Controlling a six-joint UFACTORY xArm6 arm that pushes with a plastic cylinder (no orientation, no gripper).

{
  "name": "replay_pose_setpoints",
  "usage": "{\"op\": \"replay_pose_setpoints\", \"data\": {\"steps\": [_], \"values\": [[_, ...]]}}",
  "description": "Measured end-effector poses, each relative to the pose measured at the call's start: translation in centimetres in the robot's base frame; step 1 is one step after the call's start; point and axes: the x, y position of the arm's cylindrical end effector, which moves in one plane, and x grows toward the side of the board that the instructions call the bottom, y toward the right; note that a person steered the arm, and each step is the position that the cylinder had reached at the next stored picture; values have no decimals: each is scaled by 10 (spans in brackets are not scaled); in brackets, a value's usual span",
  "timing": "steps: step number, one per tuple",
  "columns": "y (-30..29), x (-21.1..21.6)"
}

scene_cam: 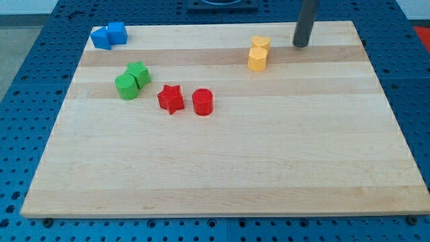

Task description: Slide the yellow hexagon to the right side of the blue cube

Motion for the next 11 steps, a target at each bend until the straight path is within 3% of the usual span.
{"op": "replay_pose_setpoints", "data": {"steps": [4, 7, 10, 11], "values": [[-28, 43], [-157, 23], [-89, 62], [-142, 68]]}}
